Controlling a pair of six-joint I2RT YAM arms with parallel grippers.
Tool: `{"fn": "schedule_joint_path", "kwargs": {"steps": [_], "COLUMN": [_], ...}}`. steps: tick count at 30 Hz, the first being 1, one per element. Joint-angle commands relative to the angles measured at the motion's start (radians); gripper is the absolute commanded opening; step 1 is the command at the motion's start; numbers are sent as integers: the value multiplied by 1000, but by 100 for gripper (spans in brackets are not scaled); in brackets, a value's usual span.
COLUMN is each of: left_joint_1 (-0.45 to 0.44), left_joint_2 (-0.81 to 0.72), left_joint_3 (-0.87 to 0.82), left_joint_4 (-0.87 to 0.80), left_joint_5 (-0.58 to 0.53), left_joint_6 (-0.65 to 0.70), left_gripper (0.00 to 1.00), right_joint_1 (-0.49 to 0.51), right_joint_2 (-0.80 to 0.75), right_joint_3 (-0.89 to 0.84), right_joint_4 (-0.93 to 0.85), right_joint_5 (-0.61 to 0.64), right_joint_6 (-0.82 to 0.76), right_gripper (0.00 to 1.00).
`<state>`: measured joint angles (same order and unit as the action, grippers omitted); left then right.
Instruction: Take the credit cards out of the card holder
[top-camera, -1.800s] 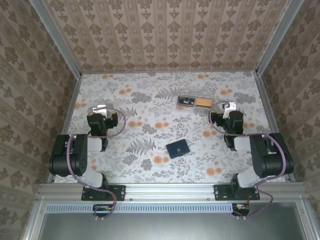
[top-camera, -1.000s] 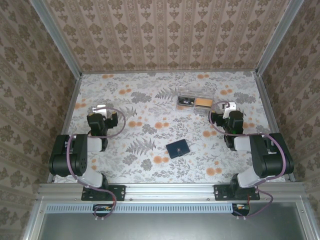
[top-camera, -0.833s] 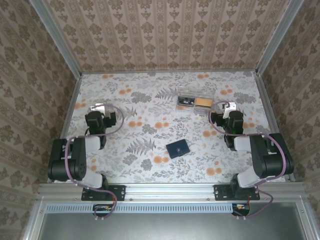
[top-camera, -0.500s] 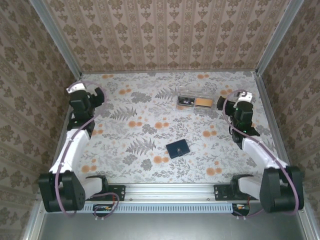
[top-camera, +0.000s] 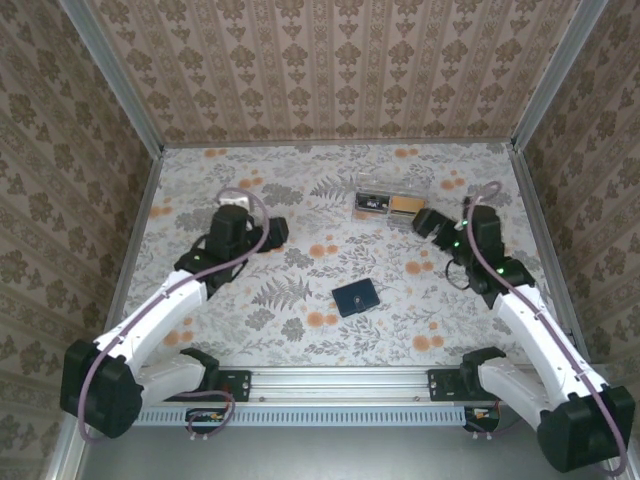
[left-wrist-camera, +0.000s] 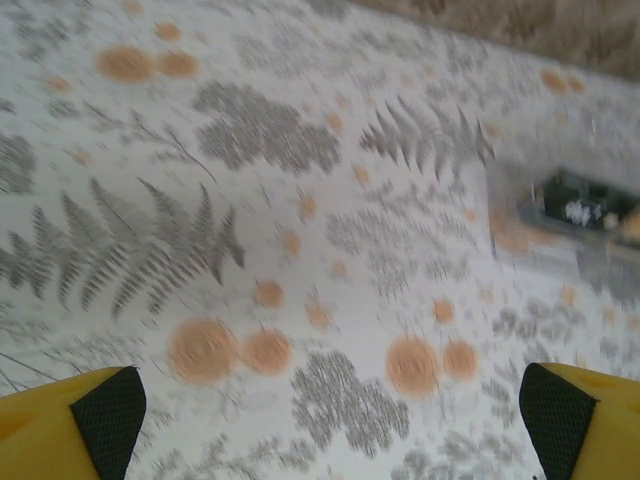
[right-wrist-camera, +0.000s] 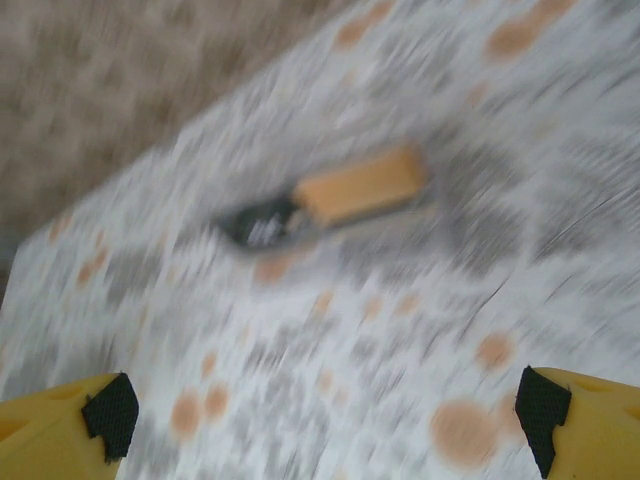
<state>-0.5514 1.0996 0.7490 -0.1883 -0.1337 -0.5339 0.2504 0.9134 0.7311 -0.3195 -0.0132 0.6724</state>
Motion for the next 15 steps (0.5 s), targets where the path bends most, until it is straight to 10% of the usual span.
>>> {"fn": "schedule_joint_path", "kwargs": {"steps": [1, 15], "left_joint_1": [-96, -176], "left_joint_2": [1, -127], "left_joint_3": [-21, -143], "left_joint_4": [-23, 42], "left_joint_5": [-152, -293], "left_joint_6": [-34, -53], "left_gripper": [100, 100], "right_joint_1": [141, 640], "right_joint_2": [-63, -36], "right_joint_3": [-38, -271], "right_joint_4": [-158, -11], "right_joint_5": [-38, 5], "right_joint_6": [49, 321], "right_gripper": [100, 100]}}
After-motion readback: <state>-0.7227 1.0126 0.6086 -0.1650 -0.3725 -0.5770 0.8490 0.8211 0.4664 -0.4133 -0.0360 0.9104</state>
